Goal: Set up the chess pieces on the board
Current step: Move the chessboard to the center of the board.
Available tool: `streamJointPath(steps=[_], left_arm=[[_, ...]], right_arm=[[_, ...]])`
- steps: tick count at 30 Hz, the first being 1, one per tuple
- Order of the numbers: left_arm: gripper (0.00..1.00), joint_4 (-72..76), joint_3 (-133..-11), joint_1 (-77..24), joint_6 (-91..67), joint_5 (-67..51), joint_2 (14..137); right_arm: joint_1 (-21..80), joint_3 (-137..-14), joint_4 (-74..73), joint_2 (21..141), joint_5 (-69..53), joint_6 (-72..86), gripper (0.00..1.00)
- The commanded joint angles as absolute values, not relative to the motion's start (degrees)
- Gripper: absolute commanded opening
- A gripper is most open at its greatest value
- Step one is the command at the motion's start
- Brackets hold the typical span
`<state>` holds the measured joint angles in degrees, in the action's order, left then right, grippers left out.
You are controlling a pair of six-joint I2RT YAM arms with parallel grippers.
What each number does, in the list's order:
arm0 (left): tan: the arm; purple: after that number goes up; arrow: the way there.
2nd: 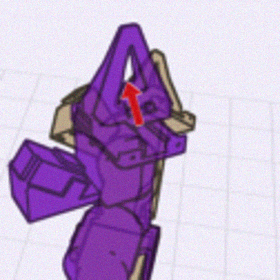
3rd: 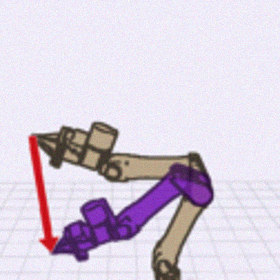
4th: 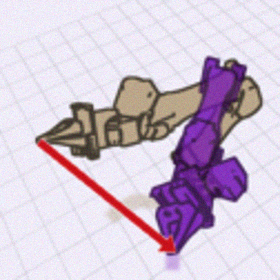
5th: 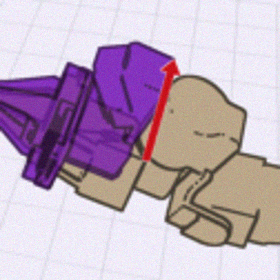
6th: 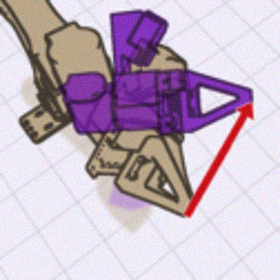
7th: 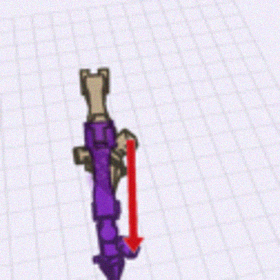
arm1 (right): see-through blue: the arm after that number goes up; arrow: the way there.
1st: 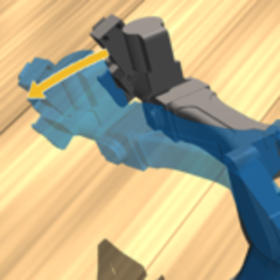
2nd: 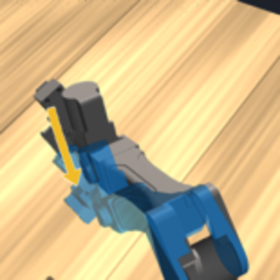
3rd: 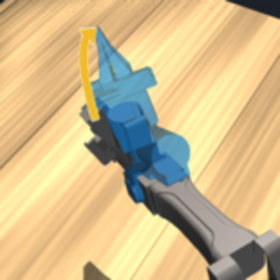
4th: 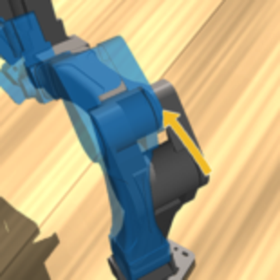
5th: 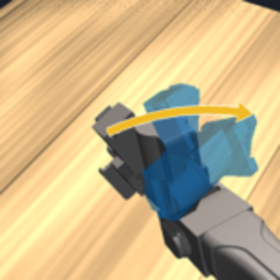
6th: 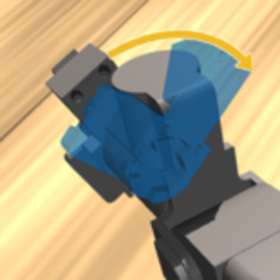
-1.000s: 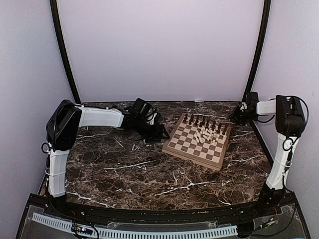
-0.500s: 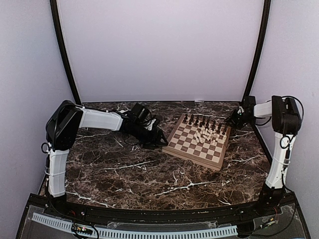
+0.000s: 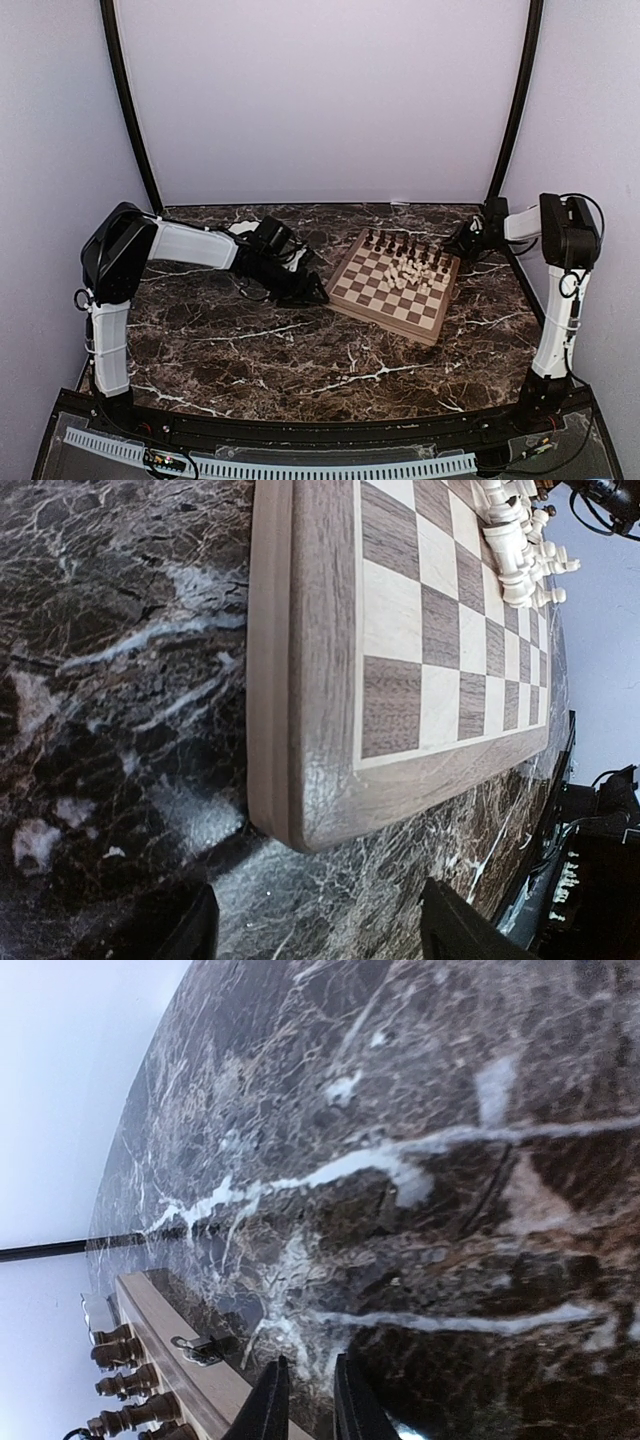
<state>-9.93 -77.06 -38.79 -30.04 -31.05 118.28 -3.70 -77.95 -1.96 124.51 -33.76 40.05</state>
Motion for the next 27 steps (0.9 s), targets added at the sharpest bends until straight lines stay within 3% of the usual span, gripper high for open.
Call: streamJointPath(steps=[1, 14, 27], left_arm=[[0.73, -10.5, -74.7, -38.1, -28.3, -30.0, 114.3], [0.74, -12.7, -66.5, -32.7, -26.5, -29.2, 101.6], [0.74, -12.6, -74.5, -29.2, -23.9, -29.5, 110.4]], right_arm=[[-0.4, -76.3, -2.3, 127.6, -37.3, 41.2, 0.18], [9.4, -77.5, -1.1, 130.3, -40.9, 41.6, 0.17], [16.5, -79.7, -2.1, 132.8, -44.2, 40.9, 0.17]])
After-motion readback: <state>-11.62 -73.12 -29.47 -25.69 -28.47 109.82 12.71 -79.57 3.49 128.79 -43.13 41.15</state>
